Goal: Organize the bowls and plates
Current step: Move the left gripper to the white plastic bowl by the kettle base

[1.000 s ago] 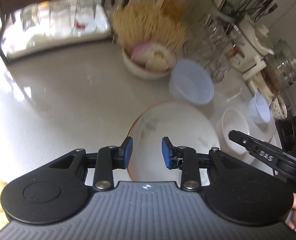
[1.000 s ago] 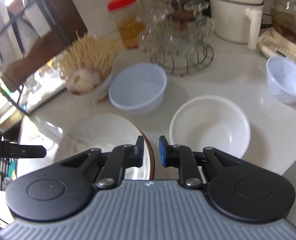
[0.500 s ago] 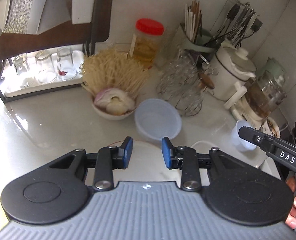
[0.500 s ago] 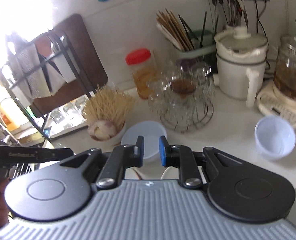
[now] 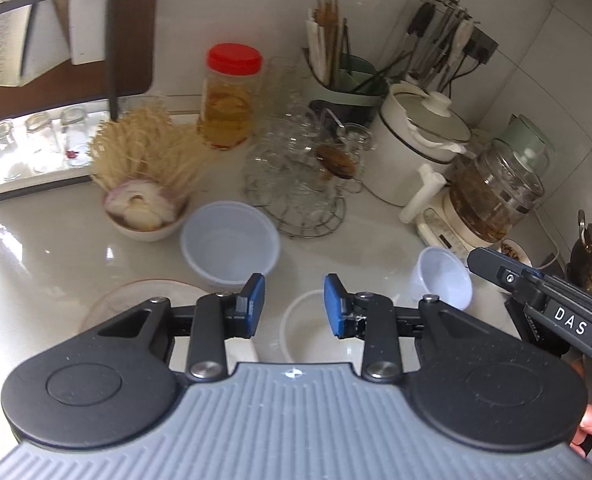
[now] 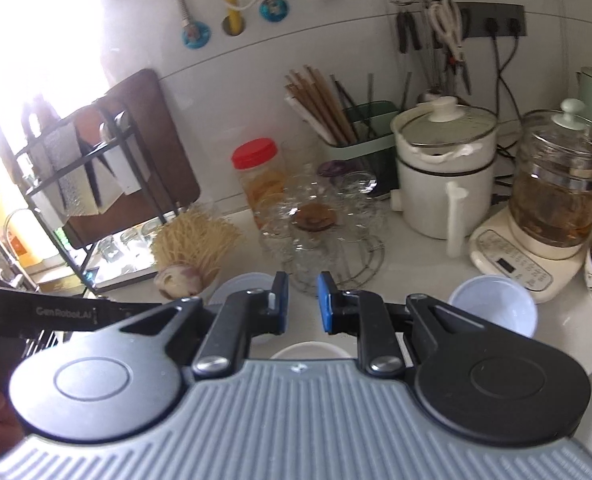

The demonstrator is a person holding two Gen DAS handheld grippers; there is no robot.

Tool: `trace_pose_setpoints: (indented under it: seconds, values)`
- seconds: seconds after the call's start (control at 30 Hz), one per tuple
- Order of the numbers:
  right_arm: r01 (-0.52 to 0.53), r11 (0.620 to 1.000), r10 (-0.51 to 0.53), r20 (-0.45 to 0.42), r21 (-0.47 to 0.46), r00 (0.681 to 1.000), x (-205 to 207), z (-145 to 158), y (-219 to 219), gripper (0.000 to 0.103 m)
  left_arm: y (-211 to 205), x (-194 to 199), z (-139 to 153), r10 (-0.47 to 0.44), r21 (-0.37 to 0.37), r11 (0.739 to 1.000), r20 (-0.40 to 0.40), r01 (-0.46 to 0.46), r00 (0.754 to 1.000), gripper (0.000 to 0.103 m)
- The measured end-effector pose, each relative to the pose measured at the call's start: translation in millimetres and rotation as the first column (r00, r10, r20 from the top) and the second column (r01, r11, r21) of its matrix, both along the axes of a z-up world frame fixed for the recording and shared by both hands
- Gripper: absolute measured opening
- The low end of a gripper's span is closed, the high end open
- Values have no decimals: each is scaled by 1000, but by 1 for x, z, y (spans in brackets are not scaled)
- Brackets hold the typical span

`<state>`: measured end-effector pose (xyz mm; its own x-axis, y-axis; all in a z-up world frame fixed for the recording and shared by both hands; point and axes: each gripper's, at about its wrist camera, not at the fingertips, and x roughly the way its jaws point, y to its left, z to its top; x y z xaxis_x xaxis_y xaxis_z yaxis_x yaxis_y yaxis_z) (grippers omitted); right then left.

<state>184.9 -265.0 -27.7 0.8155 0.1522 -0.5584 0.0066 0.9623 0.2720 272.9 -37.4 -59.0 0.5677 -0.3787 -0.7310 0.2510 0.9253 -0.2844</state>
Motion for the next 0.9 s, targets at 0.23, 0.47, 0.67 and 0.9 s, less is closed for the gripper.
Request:
trace_pose_setpoints:
  seconds: [0.23,0.47,0.67,0.9]
  values:
    - [76,997,-76,-34,-6,997,-9,-12,-42,20,-41,1,-9,-19,15,1000,-11,19,1000,43]
    - [156,988,-154,-54,22,987,-18,-27,-89,49,-90,3,-22,-64,20,998,-24,65,998,53]
    - [212,977,-208,-94,33,974,-22,-45,-128,56,-134,5,-35,-104,48,993,-33,106,994,57]
    - [285,954,-269,-153,91,951,-24,-72,-171,81,-172,18,-58,-151,50,987,-70,154,986,61]
